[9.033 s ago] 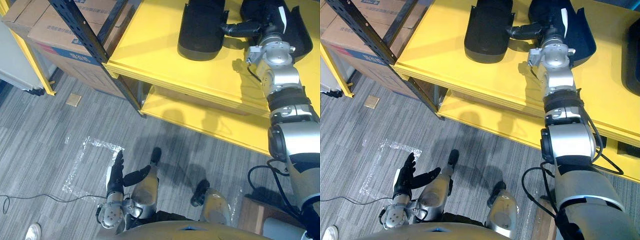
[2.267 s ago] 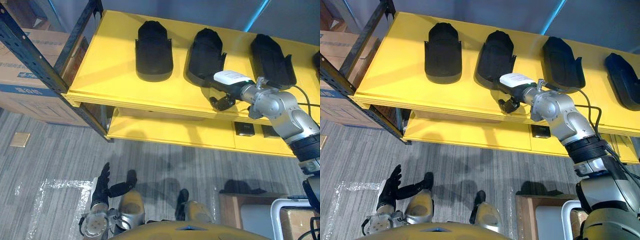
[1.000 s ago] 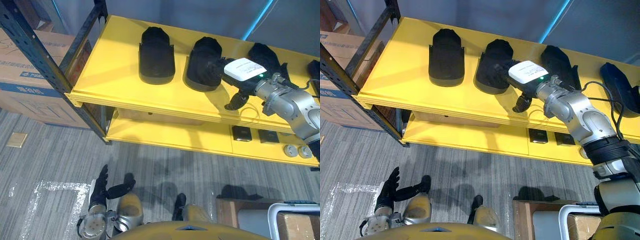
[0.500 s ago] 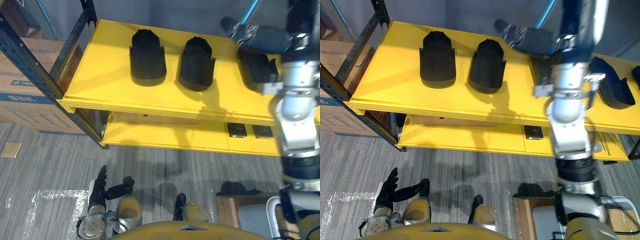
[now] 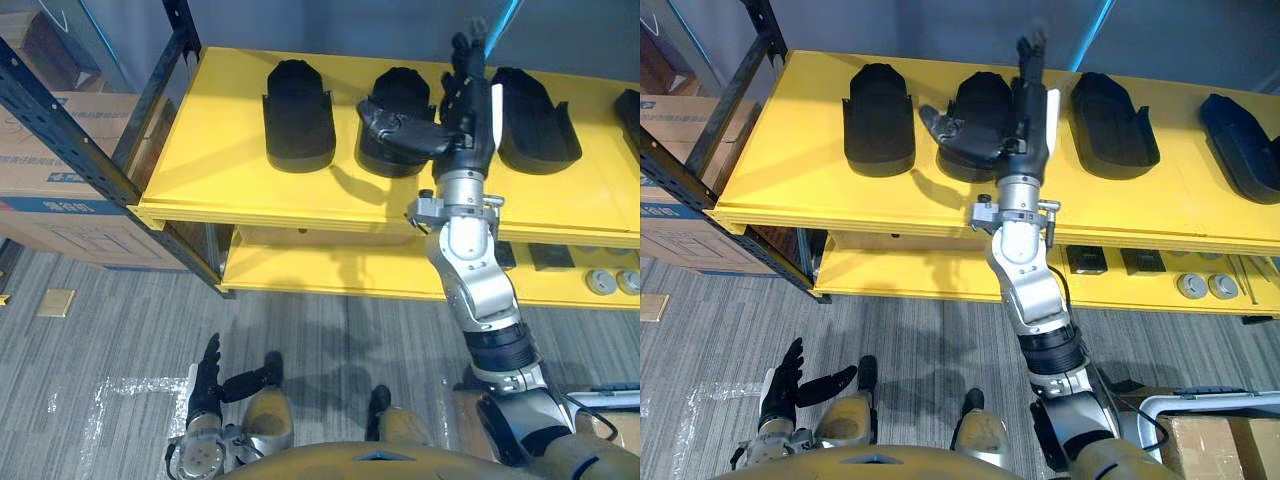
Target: Walk over and take three plastic housings, then place them on the shelf
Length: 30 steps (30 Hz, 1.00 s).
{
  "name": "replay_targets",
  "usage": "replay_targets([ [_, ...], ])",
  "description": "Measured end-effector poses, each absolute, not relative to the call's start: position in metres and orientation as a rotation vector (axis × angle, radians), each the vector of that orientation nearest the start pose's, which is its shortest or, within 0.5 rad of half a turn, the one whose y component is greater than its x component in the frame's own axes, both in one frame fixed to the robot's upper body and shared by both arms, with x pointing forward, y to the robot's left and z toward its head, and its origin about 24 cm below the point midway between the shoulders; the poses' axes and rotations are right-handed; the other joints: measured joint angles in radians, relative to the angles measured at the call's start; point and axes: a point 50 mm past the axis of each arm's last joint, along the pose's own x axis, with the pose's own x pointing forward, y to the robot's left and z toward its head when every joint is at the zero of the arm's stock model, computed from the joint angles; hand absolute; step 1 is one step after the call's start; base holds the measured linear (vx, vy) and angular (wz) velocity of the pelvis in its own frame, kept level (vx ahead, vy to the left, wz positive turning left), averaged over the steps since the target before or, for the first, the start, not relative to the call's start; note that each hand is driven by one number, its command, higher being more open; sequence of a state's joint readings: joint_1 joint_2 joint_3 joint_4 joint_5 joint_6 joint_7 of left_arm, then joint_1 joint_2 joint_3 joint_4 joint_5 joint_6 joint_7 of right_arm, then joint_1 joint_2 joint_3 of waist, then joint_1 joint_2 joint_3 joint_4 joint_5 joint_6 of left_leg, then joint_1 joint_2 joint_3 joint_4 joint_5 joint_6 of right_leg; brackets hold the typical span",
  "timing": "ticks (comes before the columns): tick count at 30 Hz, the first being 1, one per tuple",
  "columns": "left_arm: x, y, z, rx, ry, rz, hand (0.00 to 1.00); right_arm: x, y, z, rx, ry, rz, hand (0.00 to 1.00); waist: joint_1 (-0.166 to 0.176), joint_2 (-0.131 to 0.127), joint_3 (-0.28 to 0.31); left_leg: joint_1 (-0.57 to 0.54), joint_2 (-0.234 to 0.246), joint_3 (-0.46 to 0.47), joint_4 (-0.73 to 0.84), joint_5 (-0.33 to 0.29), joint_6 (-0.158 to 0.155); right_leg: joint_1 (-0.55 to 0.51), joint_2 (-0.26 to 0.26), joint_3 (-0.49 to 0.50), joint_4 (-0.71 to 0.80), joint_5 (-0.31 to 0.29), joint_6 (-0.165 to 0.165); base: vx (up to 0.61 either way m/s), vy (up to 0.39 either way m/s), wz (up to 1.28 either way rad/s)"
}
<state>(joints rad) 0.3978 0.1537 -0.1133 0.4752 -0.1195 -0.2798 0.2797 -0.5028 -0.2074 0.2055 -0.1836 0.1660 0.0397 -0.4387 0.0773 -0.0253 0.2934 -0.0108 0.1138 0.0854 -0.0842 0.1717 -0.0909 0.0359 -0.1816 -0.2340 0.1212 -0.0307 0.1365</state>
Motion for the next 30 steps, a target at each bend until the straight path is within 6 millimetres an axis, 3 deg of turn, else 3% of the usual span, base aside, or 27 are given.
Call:
replay_targets([
  [16,0.101,0.193,-0.102,0.118,0.592,0.304,1.0,0.29,-0.043,0.196,0.055,-0.508,0.206,1.0,0.002,0.03,0.0,-0.005,0.0,-0.014,-0.001,-0.003,-0.003,0.0,-0.001,-0.014,0.013,-0.012,-0.007,-0.01,-0.008,0.02],
  [23,0.1,0.194,-0.104,0.126,0.602,0.302,1.0,0.301,-0.04,0.171,0.014,-0.398,0.173,1.0,0.003,0.033,0.0,-0.019,0.003,-0.024,-0.001,-0.001,-0.001,-0.013,0.001,-0.014,0.02,-0.012,-0.01,-0.01,-0.013,0.03],
  [30,0.098,0.195,-0.106,0.127,0.62,0.301,1.0,0.305,-0.042,0.162,-0.001,-0.358,0.142,1.0,0.004,0.04,0.005,-0.02,0.006,-0.024,-0.001,-0.002,-0.003,-0.021,0.002,-0.011,0.037,-0.021,-0.015,0.0,0.0,0.0],
])
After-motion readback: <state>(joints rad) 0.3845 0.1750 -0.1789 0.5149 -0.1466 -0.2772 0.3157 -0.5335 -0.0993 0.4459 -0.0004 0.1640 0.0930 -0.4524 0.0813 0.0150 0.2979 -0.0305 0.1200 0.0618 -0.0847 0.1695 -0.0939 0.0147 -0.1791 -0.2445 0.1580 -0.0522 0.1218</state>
